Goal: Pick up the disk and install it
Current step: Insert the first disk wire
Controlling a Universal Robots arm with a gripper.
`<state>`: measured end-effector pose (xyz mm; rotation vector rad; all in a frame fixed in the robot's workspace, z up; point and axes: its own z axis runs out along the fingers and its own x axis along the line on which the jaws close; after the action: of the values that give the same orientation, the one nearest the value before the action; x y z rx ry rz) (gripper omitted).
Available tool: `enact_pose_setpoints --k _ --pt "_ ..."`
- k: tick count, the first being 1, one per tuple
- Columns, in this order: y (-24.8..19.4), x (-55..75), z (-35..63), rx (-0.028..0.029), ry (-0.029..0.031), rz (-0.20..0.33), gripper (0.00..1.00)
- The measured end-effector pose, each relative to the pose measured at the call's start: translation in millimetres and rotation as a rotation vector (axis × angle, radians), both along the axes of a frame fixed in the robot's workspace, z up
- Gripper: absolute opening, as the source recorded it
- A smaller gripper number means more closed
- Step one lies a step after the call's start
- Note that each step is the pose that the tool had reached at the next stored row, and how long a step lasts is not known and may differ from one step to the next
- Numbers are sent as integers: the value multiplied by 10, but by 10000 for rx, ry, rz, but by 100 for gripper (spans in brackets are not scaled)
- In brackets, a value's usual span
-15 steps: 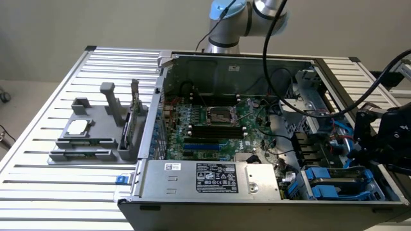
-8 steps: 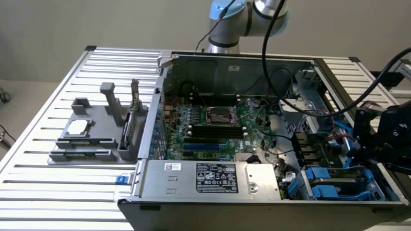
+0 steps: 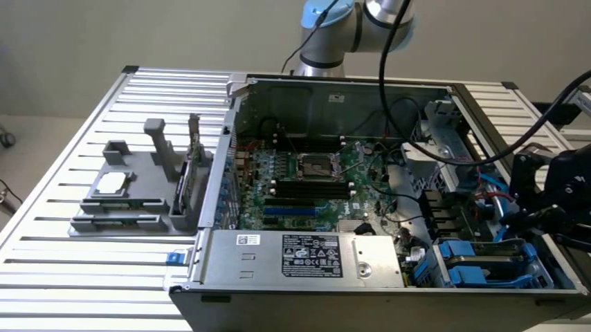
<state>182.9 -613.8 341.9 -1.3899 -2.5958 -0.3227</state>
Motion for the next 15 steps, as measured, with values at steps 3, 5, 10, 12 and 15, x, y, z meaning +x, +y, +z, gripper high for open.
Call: enact_pose_setpoints --k 3,5,10,12,15 --pt "-8 -5 6 12 83 -79 16" --pt "-10 -9 9 17 120 -158 16" --pt "-12 -31 8 24 134 -433 16" --pt "-12 -44 8 26 133 -549 16" --pt "-12 -61 8 30 134 -744 16"
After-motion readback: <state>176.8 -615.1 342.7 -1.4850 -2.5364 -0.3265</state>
